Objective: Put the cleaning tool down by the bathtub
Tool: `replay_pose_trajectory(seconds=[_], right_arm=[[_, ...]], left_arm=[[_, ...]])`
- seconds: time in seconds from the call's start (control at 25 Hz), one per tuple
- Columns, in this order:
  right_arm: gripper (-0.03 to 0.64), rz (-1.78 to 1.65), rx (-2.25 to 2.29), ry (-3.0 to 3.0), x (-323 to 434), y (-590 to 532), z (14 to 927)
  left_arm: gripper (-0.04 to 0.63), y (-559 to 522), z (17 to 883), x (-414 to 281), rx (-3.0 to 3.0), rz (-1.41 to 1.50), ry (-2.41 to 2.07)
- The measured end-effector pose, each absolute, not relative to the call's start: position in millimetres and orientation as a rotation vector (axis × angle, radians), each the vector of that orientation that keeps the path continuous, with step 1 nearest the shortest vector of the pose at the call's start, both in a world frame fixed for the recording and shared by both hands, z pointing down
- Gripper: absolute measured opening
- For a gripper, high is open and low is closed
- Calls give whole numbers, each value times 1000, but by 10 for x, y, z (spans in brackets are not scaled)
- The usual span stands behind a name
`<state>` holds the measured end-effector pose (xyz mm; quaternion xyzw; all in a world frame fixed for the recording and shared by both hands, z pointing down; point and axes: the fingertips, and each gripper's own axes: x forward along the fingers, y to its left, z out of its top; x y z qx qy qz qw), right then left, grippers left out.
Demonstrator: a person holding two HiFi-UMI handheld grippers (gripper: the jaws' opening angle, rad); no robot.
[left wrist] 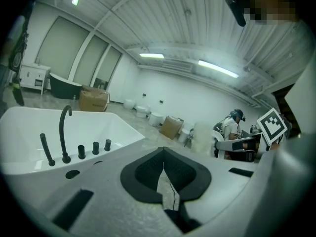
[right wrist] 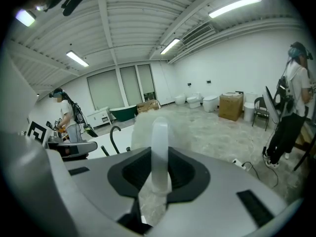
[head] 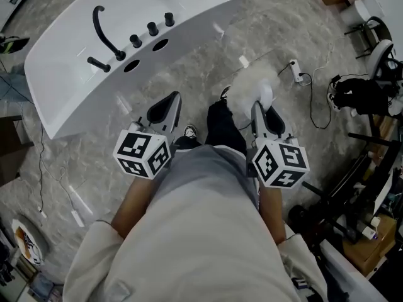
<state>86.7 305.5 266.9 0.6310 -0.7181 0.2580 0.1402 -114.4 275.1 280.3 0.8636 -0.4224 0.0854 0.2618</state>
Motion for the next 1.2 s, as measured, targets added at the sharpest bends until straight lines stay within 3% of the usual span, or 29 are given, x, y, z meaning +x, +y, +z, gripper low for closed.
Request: replay_pose_trajectory(seconds=[1.2], right_arm=[[78,869,1684,-2169,1913,891,3030]], left_arm=[[9,828,2987,-162,2212,374,-1294]])
